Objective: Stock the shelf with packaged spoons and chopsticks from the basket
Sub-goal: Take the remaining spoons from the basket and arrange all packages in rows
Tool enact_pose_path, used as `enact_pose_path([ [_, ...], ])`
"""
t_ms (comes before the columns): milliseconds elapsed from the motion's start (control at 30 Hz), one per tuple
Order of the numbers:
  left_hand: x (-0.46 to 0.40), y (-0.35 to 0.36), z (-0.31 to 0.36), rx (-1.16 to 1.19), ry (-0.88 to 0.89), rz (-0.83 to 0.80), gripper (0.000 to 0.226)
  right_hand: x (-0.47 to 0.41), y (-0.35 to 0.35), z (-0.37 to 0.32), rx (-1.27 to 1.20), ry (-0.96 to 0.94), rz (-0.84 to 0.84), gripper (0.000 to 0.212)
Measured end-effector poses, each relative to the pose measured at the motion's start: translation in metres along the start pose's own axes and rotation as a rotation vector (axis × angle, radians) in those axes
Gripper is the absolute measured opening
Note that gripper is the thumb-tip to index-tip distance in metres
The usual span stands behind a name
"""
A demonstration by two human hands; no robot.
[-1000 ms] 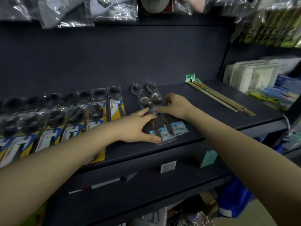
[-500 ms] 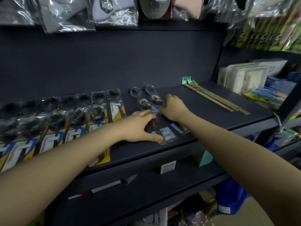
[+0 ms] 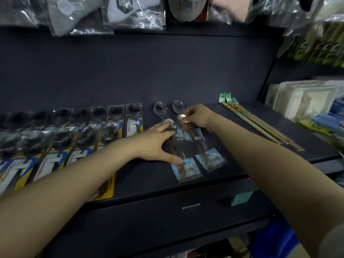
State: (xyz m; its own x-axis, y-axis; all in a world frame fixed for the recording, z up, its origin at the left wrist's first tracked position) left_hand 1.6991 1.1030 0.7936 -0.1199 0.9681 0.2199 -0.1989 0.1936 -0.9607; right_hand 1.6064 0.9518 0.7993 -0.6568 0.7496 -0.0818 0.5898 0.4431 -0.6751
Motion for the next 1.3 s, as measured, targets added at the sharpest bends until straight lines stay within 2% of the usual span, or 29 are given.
enact_pose_path([
  [133, -0.003, -0.002, -0.001, 0.026, -0.003, 0.032, 0.100, -0.005, -0.015, 0.014, -0.048, -0.009, 0.077, 0.018],
  [167, -0.004, -0.003, 0.000, 0.077, 0.005, 0.100, 0.094, -0.005, -0.016, 0.017, -0.062, -0.020, 0.068, 0.021],
  [233, -0.009, -0.010, 0.001, 0.236, -0.002, 0.343, 0.069, -0.006, -0.013, 0.022, -0.072, -0.029, 0.040, 0.023],
  [300, -0.019, -0.020, -0.004, 0.359, -0.124, 0.542, 0.046, -0.008, -0.009, 0.023, -0.053, -0.041, 0.032, 0.024],
  [400, -0.038, -0.025, -0.012, 0.493, -0.329, 0.503, 0.033, -0.011, -0.007, 0.022, -0.048, -0.052, 0.036, 0.029],
  [533, -0.051, -0.021, -0.010, 0.509, -0.403, 0.461, 0.023, -0.008, -0.008, 0.024, -0.068, -0.018, 0.058, 0.019],
  [700, -0.057, -0.020, -0.018, 0.816, -0.413, 0.483, 0.023, -0.005, -0.009, 0.020, -0.090, -0.036, 0.095, 0.008],
  [867, -0.056, -0.022, -0.016, 0.588, -0.336, 0.508, 0.010, 0.002, -0.013, 0.019, 0.034, -0.110, 0.083, 0.027],
  [933, -0.052, -0.028, -0.012, 0.477, -0.311, 0.589, 0.019, 0.010, -0.029, 0.018, 0.088, -0.146, 0.128, 0.029],
  [1067, -0.040, -0.044, 0.023, 0.363, -0.123, 0.690, 0.019, 0.033, -0.089, 0.047, 0.389, -0.166, 0.221, 0.028],
  [1133, -0.037, -0.047, 0.052, 0.350, -0.015, 0.674, 0.018, 0.044, -0.120, 0.078, 0.551, -0.049, 0.194, 0.032],
  [1200, -0.043, -0.044, 0.081, 0.324, 0.066, 0.610, 0.021, 0.060, -0.141, 0.103, 0.611, 0.042, 0.108, 0.037],
  [1300, -0.063, -0.034, 0.123, 0.249, 0.145, 0.451, 0.031, 0.086, -0.152, 0.122, 0.598, 0.037, -0.029, 0.041],
])
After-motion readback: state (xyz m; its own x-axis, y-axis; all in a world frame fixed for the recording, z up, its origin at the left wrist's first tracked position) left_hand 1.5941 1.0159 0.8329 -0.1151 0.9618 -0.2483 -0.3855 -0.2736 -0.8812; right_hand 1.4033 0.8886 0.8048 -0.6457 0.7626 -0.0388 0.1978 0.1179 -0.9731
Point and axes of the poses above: each hand's wrist, its own x-axis away from the middle knuckle, its own y-axis out of the palm, z = x × y, the point moved 3 cm from there along -x, towards the middle knuckle, and after that the axes turned 7 degrees about -y, right-handed, at the moved point
